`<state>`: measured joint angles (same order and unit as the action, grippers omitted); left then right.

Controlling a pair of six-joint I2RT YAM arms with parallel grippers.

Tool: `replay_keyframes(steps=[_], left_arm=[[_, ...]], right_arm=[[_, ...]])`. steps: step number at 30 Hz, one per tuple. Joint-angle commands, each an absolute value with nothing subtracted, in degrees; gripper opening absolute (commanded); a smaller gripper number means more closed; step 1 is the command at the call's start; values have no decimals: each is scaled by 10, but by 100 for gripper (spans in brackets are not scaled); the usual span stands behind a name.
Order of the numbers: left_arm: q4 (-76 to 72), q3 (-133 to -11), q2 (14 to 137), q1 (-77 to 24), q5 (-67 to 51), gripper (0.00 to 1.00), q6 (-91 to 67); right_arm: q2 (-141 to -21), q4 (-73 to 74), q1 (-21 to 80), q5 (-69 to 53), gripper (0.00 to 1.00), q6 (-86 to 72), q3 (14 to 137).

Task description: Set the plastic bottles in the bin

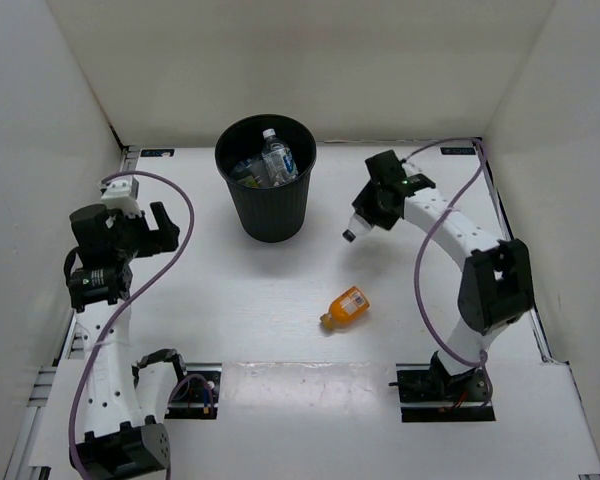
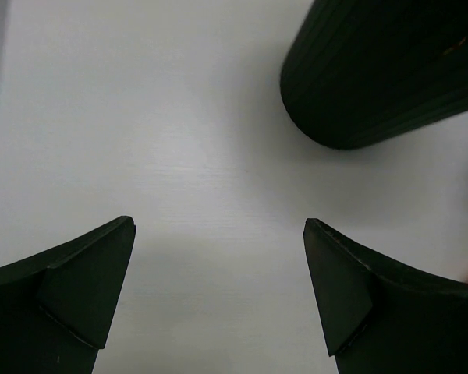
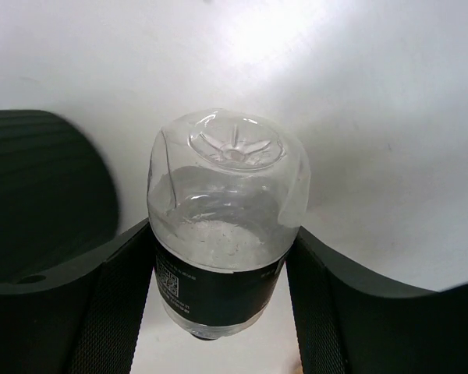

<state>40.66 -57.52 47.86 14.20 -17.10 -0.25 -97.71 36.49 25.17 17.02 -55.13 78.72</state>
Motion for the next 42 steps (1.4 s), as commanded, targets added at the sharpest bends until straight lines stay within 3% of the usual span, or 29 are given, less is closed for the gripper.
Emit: replay_keyframes(steps=[1,6,12,14,17,21,27,33,37,42], left_arm=[[422,-520,489,149,-272,100,-44],[407,-483,489,156,-272,100,-52],[401,-478,489,156,-300,100,-57],[401,-478,483,156,-287,100,-57],[396,-478,473,156,-287,100,-57],[396,-478,473,156,-287,100,-57],[396,-478,468,156,-298,100,-57],[441,-530,473,128,-372,100,43],[556,-674,550,67,-325,100,131],[664,-913,683,-93,-302,100,169]], right_arm=[[-905,300,256,228,7,-461,852],[-882,180,311,266,7,-332,949],[-1006,178,367,210,15,-254,1151],[-1070,214,375,173,28,-249,1234],[-1133,239,389,109,59,-236,1312],[-1143,244,416,88,99,-191,1327],[-1060,244,421,171,100,-165,1248],[-926,244,408,238,100,-186,1106],[-840,244,381,279,100,-207,1021],[-756,244,340,318,100,-214,948]])
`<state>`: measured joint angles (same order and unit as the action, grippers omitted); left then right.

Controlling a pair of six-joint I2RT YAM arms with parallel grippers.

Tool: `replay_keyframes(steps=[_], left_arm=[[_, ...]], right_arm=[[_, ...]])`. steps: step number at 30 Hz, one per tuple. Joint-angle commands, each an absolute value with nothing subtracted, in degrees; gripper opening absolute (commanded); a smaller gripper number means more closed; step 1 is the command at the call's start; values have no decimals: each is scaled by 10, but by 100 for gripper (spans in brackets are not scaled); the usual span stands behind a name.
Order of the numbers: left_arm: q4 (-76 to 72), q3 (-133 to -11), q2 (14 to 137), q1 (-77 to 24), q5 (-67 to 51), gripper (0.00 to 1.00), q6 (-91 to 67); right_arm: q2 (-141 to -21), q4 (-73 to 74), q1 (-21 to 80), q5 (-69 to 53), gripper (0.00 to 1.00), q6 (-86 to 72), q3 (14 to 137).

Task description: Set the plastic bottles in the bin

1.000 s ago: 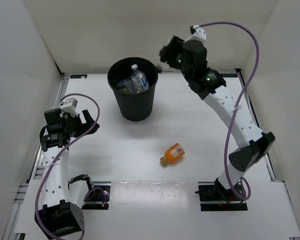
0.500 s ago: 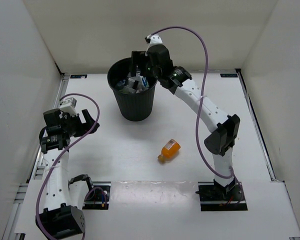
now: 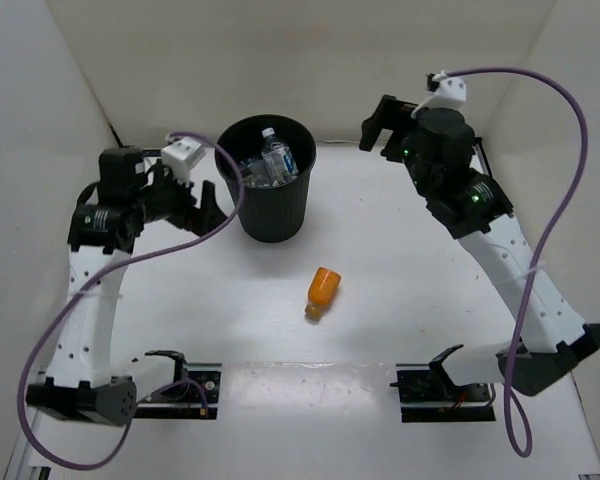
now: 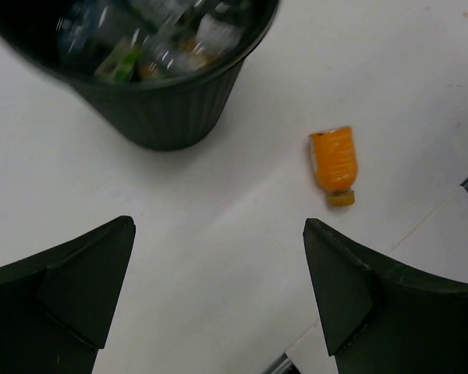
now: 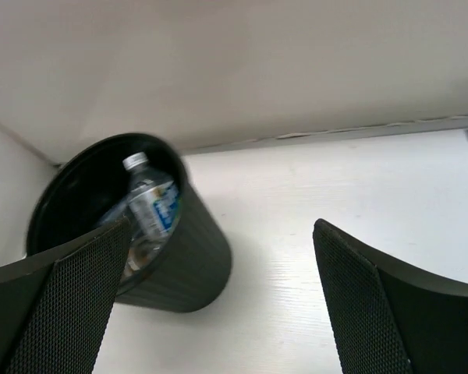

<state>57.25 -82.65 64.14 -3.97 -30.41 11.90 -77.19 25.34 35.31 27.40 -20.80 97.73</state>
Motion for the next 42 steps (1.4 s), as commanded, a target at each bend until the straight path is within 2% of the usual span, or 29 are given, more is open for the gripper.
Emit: replay_keyframes(steps=[1,5,6,10,19,26,29,34,40,41,42], left_arm=[[673,-939,702,-118,-286,100,176],[689,-983,768,-264,-224,100,192],[689,-971,779,-334,-211,100,197],[658,-931,847,-454,-148,100,190],[574,-908,975,-474,-76,100,120],[543,-908,1081,-502,-119,100,100],[538,-923,1106,-508,-119,100,81],[568,-941,1157,-508,-45,100,37],[543,-941,1187,-508,-73,100,32],[537,-949,1195,-508,-73,96,32],[530,-958,1201,-508,-73,88,38]], right_arm=[[-748,244,334,324,100,-214,931],[-709,244,316,338,100,-214,895],[-709,250,316,346,100,-220,889],[-686,271,311,359,100,-226,871],[-624,292,306,385,100,-237,798],[-613,308,306,397,100,-214,779],[-613,308,306,403,100,-199,779],[-606,313,301,415,100,-186,773],[-606,313,289,421,100,-174,767],[-606,313,289,421,100,-169,767],[-606,313,289,421,100,-169,767]])
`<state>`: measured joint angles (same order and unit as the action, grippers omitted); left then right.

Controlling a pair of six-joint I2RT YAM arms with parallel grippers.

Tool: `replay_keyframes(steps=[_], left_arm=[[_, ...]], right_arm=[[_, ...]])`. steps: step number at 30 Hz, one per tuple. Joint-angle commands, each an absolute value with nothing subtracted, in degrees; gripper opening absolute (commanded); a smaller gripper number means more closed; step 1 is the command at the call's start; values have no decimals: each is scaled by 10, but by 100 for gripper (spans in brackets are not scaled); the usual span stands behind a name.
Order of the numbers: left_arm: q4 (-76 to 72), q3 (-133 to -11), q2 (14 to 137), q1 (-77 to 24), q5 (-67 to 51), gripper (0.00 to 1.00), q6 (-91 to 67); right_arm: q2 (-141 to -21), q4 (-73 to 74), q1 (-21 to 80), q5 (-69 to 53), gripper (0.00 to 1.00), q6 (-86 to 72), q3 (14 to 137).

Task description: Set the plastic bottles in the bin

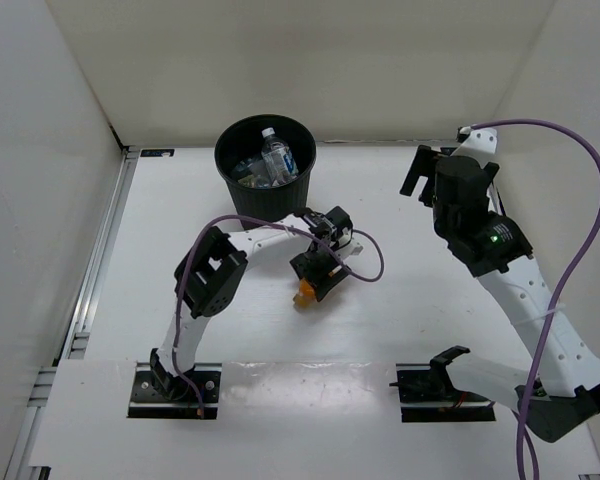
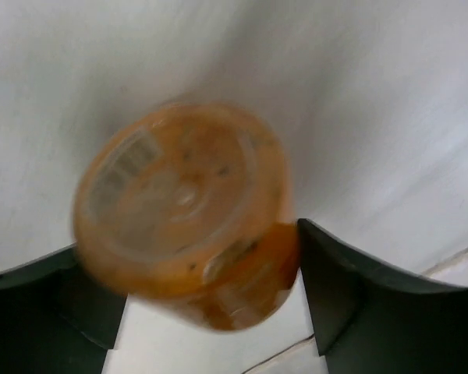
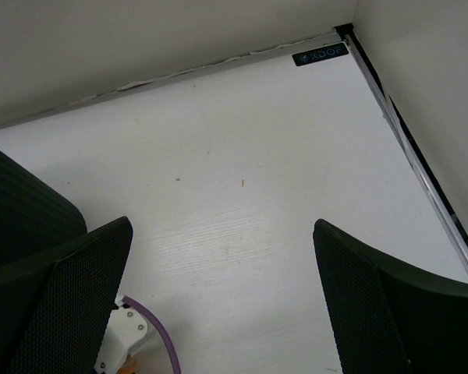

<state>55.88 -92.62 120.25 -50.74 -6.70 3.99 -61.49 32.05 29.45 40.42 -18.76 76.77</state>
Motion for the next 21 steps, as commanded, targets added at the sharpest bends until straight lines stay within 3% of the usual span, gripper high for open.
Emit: replay_keyframes(steps=[1,2,4,5,11,16,21], left_arm=[[530,-963,1201,-508,-73,76,38],[530,-969,1201,-508,-79,51,47],[530,-983,1188,-508,-79,18,62],[536,-989,1181,-508,-79,10,69],[564,-1106,1120,-508,-72,10,120],[541,-1256,1062,-508,33,10,170],[432,-1296,975,-492,177,10,197]], right_arm=[[-606,313,284,421,100,-169,767],[-606,313,284,421,100,-164,767],[-606,308,279,421,100,-163,767],[-606,308,273,421,100,-163,767],[-612,296,246,421,100,-197,767],[-635,304,188,400,100,-266,762],[-646,344,143,358,100,-337,743]])
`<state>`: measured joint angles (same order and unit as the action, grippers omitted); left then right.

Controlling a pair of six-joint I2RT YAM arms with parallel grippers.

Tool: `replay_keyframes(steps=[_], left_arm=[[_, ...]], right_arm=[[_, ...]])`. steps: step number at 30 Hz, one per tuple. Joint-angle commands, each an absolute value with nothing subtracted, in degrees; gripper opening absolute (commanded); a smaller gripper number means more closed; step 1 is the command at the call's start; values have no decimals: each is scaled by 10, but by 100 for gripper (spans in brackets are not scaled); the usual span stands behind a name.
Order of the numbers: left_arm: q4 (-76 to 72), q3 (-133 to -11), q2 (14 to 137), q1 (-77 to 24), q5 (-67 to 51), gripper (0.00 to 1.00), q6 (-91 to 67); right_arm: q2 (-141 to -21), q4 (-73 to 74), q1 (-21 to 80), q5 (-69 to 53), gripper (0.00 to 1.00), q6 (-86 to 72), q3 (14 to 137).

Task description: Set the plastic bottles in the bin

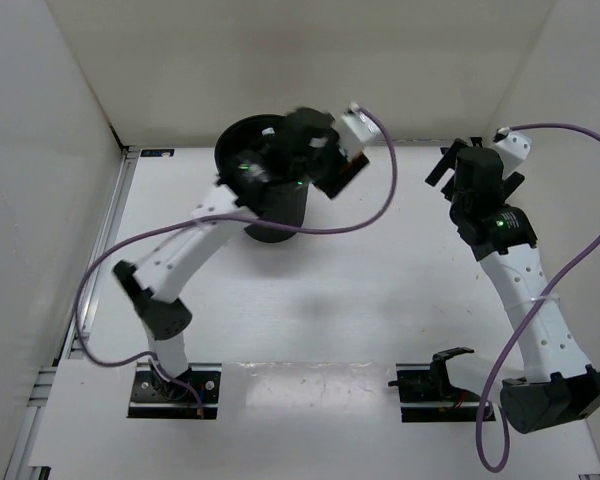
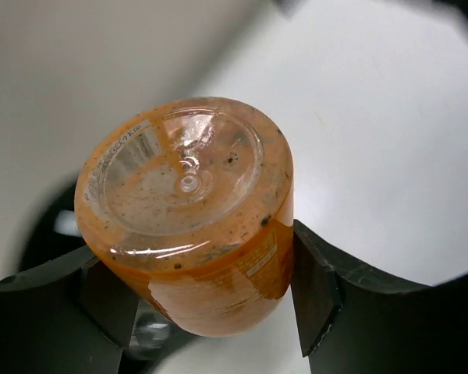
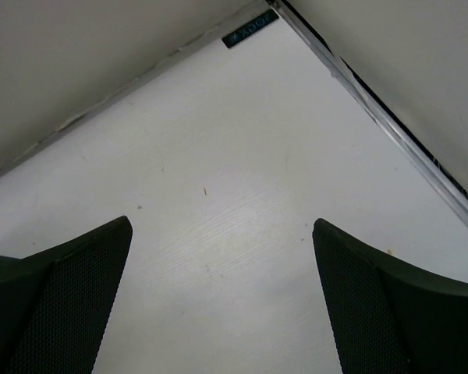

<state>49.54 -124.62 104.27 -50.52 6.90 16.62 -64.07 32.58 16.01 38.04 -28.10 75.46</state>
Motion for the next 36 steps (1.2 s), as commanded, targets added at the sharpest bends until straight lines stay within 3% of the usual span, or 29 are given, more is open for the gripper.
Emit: replay_keyframes(steps=[1,4,10,12,13,15,19,20,30,36], left_arm=[[426,-1316,975,-483,193,10,197],[399,-1310,969,-414,205,20,221],[394,-1205,991,-304,149,23,169],[394,-1171,997,-276,133,30,145],[394,-1162,1003,-268,127,39,138],[400,-1151,1003,-257,103,46,122],[400,-1143,978,-250,66,84,117],[400,-1143,978,-255,66,100,125],[400,-1150,895,-243,133,100,143],[400,-1079,859,-88,178,100,124]], right_arm=[[-646,344,143,358,100,-337,743],[-646,349,143,352,100,-337,730],[-646,359,143,346,100,-337,743],[-646,365,143,340,100,-330,751],[-646,365,143,340,100,-321,757],[-646,372,143,340,100,-309,757],[-633,379,143,340,100,-309,757],[-628,379,143,340,100,-309,752],[-622,384,143,328,100,-309,751],[-642,384,143,268,100,-284,751]])
